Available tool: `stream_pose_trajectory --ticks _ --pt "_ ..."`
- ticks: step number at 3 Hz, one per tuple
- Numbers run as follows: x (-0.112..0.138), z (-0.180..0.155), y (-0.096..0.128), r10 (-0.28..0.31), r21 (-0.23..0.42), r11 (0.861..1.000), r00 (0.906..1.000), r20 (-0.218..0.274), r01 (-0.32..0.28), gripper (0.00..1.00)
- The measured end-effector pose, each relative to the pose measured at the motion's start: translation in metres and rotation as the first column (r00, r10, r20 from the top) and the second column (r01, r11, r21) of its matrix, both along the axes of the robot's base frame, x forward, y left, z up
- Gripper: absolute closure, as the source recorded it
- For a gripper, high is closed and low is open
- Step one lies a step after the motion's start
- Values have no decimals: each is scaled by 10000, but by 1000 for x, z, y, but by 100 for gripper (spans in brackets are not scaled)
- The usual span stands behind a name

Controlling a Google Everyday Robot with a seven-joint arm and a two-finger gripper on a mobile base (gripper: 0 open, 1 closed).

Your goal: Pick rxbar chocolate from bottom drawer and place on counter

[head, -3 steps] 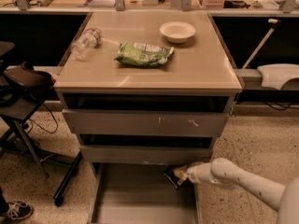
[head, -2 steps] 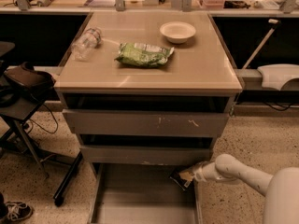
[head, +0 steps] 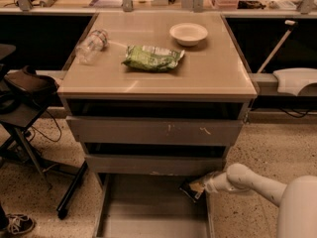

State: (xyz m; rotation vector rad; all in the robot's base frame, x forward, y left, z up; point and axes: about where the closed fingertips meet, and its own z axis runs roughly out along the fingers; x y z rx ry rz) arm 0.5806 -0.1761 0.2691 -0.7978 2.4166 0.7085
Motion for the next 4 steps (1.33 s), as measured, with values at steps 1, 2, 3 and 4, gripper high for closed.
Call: stream_pose_trajectory --ticks 1,2,3,4 --pt "-13 14 -26 -80 -851 9963 9987 511 123 100" --pt "-33 63 -50 -267 -1544 9862 9787 2038 590 100" --pt "-79 106 -83 -1199 -1738 9670 9349 3341 1861 100" --pt "-149 114 -106 -2290 -1717 9324 8875 3998 3180 100"
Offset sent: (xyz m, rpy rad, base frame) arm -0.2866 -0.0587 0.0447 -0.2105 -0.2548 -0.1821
